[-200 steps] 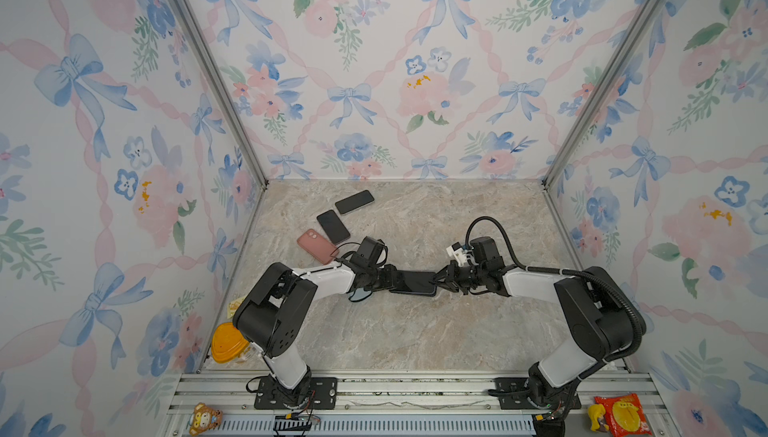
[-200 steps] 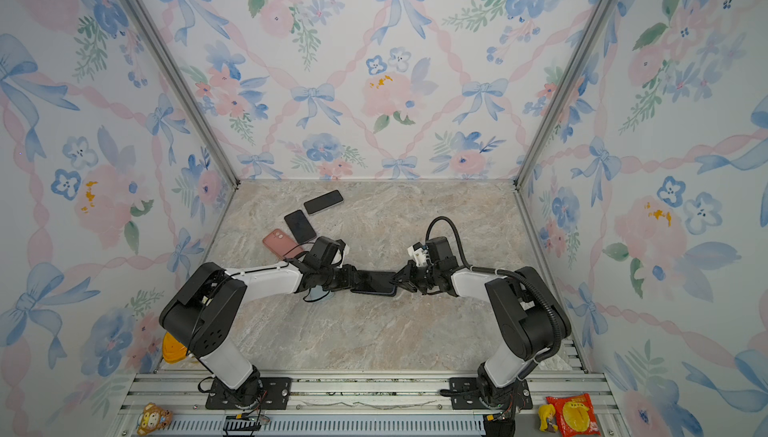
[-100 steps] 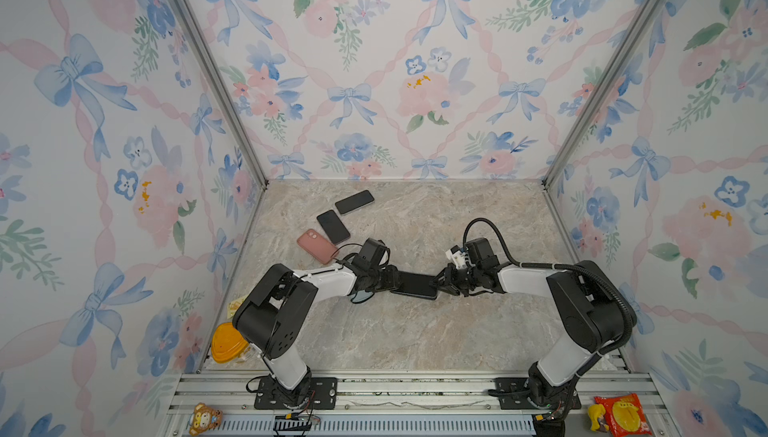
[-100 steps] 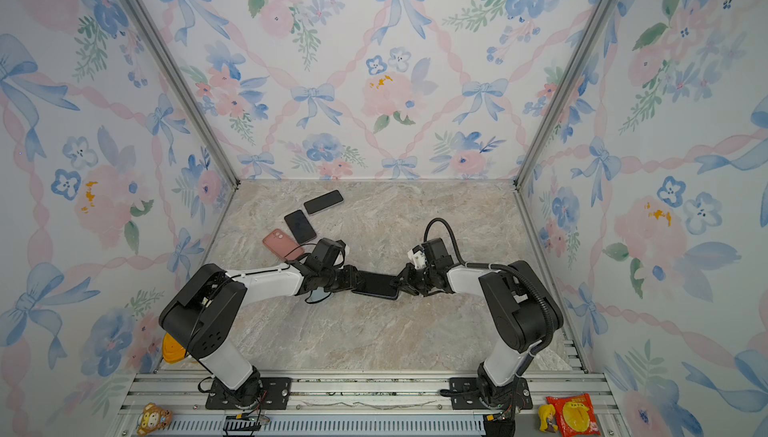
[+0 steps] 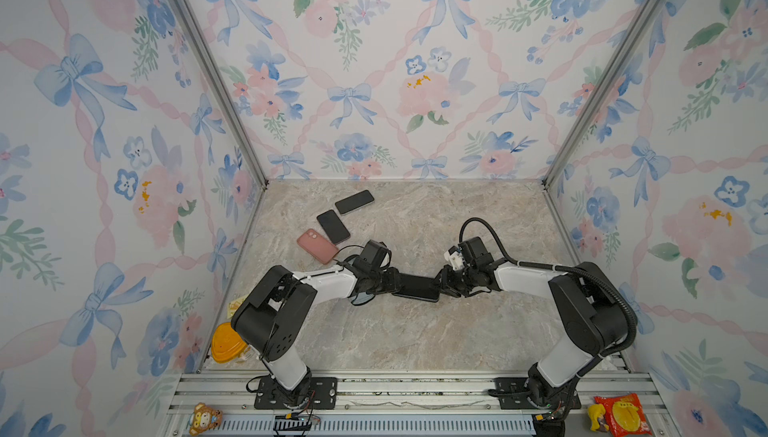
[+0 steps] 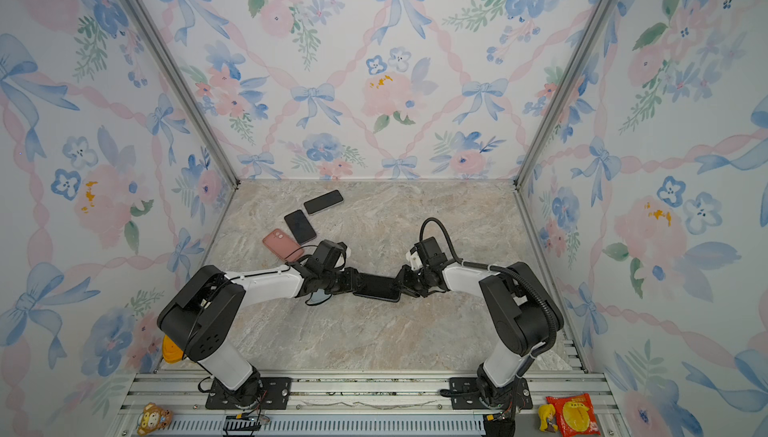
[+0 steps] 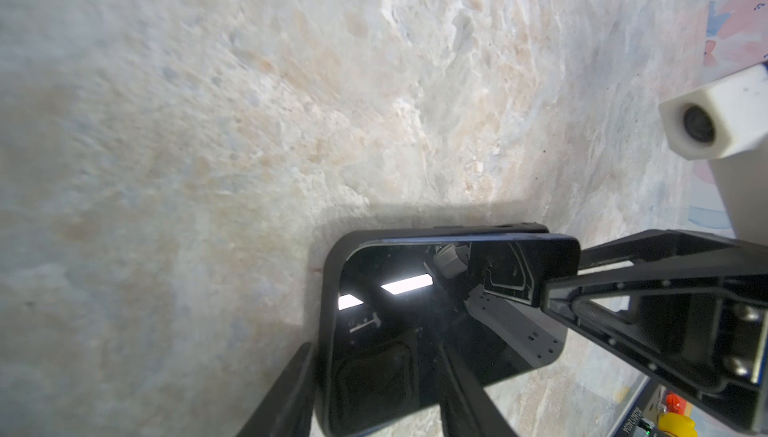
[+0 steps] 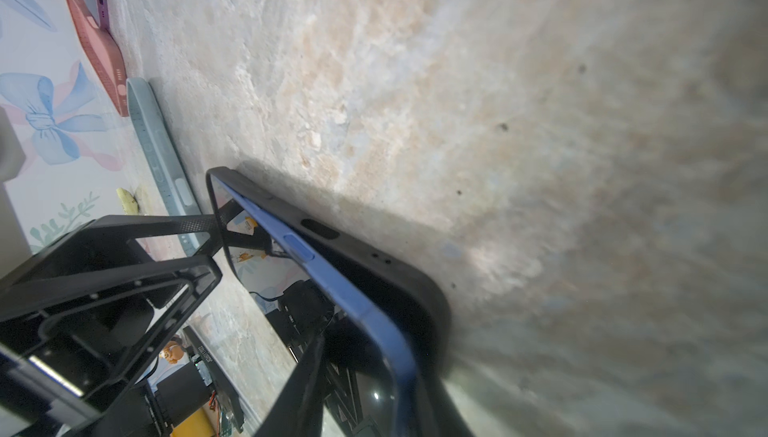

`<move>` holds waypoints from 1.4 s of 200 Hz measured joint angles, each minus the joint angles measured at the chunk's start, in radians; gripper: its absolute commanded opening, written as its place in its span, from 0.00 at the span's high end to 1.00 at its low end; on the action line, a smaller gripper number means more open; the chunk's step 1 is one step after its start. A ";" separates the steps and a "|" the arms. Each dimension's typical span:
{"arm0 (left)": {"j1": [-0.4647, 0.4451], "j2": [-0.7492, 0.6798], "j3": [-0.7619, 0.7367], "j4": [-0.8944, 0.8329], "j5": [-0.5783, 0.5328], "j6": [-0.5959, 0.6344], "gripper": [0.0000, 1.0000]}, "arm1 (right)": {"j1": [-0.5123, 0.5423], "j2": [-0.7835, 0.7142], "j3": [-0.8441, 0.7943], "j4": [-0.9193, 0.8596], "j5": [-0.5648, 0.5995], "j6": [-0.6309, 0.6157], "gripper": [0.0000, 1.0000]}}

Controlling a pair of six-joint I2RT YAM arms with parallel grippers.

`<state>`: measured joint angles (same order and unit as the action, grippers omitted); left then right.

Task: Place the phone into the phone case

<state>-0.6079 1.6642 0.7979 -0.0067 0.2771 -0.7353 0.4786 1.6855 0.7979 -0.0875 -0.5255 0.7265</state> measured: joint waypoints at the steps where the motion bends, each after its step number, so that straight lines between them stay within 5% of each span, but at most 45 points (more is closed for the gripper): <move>1: -0.001 -0.001 0.000 0.000 0.000 0.000 0.52 | 0.001 0.000 0.000 -0.001 0.001 0.000 0.64; 128: -0.008 -0.033 -0.011 -0.009 0.000 0.000 0.52 | 0.082 -0.055 0.116 -0.266 0.197 -0.072 0.46; 280: -0.008 -0.077 -0.043 -0.045 -0.064 0.017 0.65 | 0.184 -0.276 0.039 -0.326 0.430 -0.058 0.50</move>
<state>-0.6159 1.5867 0.7551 -0.0521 0.2127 -0.7185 0.6628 1.4097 0.8368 -0.4137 -0.0952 0.6689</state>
